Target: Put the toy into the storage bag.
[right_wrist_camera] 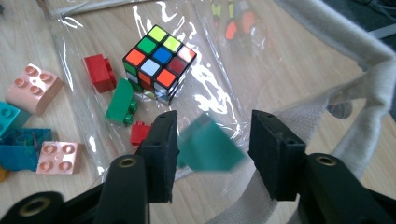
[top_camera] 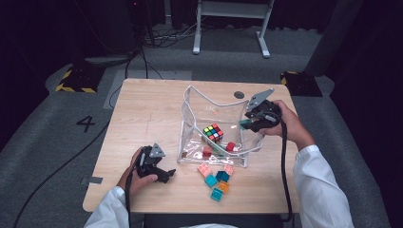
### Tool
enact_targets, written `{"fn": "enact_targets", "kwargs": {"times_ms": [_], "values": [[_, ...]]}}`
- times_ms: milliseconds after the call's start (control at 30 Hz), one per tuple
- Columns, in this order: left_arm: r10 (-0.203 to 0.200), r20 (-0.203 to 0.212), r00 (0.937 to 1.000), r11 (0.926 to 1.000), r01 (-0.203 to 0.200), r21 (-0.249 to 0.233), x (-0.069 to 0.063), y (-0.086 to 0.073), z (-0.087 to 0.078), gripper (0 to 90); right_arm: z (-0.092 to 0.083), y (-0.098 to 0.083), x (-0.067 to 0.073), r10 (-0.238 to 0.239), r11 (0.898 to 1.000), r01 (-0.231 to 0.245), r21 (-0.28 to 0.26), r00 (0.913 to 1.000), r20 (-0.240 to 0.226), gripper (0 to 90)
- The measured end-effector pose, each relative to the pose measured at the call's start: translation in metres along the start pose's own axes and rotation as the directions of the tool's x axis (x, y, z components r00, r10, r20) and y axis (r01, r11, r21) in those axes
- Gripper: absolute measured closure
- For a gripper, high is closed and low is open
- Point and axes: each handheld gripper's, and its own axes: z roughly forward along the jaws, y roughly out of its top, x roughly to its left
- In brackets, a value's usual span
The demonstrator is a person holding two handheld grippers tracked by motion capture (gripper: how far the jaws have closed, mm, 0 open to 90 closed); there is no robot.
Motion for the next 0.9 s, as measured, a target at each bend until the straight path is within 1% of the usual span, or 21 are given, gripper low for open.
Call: {"fn": "enact_targets", "kwargs": {"times_ms": [33, 100, 133, 200, 233, 333, 367, 400, 433, 467, 567, 600, 667, 700, 767, 800, 833, 900], "values": [[-0.001, 0.0, 1.0, 1.0, 0.001, -0.001, 0.0, 0.0, 0.0, 0.3, -0.001, -0.001, 0.001, 0.002, 1.0, -0.002, -0.011, 0.9999, 0.011, 48.9], [0.0, 0.0, 1.0, 1.0, 0.0, 0.0, 0.0, 0.0, 0.0, 0.3, -0.004, -0.002, 0.002, -0.003, 0.999, 0.004, -0.04, 0.9998, 0.018, 47.1], [0.0, 0.0, 1.0, 1.0, 0.0, 0.001, 0.0, 0.0, 0.0, 0.3, -0.006, -0.003, 0.003, 0.003, 0.999, -0.002, -0.041, 0.9998, 0.022, 45.8], [-0.003, 0.0, 1.0, 1.0, 0.003, -0.001, 0.0, 0.0, 0.0, 0.3, -0.011, -0.005, 0.003, 0.007, 0.998, -0.005, -0.069, 0.9997, 0.022, 44.4], [-0.003, 0.001, 1.0, 1.0, 0.003, 0.0, 0.0, 0.0, 0.0, 0.3, -0.013, -0.006, 0.005, 0.026, 0.996, -0.025, -0.087, 0.9994, 0.02, 43.2], [-0.001, -0.001, 1.0, 1.0, 0.001, 0.0, 0.0, 0.0, 0.0, 0.3, -0.02, -0.01, 0.007, 0.058, 0.99, -0.055, -0.133, 0.998, 0.023, 39.1], [-0.003, 0.0, 1.0, 1.0, 0.003, -0.001, 0.0, 0.0, 0.0, 0.3, -0.023, -0.012, 0.008, 0.064, 0.987, -0.061, -0.15, 0.9978, 0.019, 38.4], [-0.001, 0.0, 1.0, 1.0, 0.001, 0.0, 0.0, 0.0, 0.0, 0.3, -0.027, -0.014, 0.008, 0.071, 0.983, -0.065, -0.172, 0.9972, 0.024, 37.3], [0.0, 0.0, 1.0, 1.0, 0.0, 0.002, 0.0, 0.0, 0.0, 0.3, -0.029, -0.016, 0.008, 0.066, 0.98, -0.06, -0.191, 0.9974, 0.028, 36.4], [-0.001, 0.0, 1.0, 1.0, 0.001, 0.001, 0.0, 0.0, 0.0, 0.3, -0.034, -0.018, 0.009, 0.083, 0.974, -0.076, -0.211, 0.9962, 0.024, 35.0], [-0.003, 0.0, 1.0, 1.0, 0.003, 0.0, 0.0, 0.0, 0.0, 0.3, -0.042, -0.023, 0.011, 0.093, 0.968, -0.081, -0.237, 0.995, 0.038, 32.5], [-0.003, 0.0, 1.0, 1.0, 0.003, 0.001, 0.0, 0.0, 0.0, 0.3, -0.045, -0.025, 0.012, 0.098, 0.967, -0.083, -0.241, 0.994, 0.05, 30.2], [-0.003, 0.0, 1.0, 1.0, 0.003, 0.0, 0.0, 0.0, 0.0, 0.3, -0.051, -0.03, 0.014, 0.118, 0.961, -0.097, -0.258, 0.9905, 0.07, 29.2], [-0.001, -0.001, 1.0, 1.0, 0.001, -0.001, 0.0, 0.0, 0.0, 0.3, -0.053, -0.032, 0.014, 0.12, 0.959, -0.098, -0.267, 0.9903, 0.07, 28.6], [-0.001, -0.001, 1.0, 1.0, 0.001, 0.0, 0.0, 0.0, 0.0, 0.3, -0.059, -0.037, 0.014, 0.139, 0.952, -0.112, -0.284, 0.9871, 0.078, 28.2], [-0.001, -0.001, 1.0, 1.0, 0.001, -0.001, 0.0, 0.0, 0.0, 0.3, -0.063, -0.04, 0.015, 0.152, 0.946, -0.121, -0.299, 0.9847, 0.085, 28.2], [-0.001, 0.0, 1.0, 1.0, 0.001, 0.001, 0.0, 0.0, 0.0, 0.3, -0.066, -0.042, 0.015, 0.156, 0.944, -0.125, -0.305, 0.9844, 0.08, 28.2], [-0.001, -0.001, 1.0, 1.0, 0.001, 0.0, 0.0, 0.0, 0.0, 0.3, -0.072, -0.048, 0.017, 0.162, 0.938, -0.124, -0.324, 0.9824, 0.093, 28.0]]}}
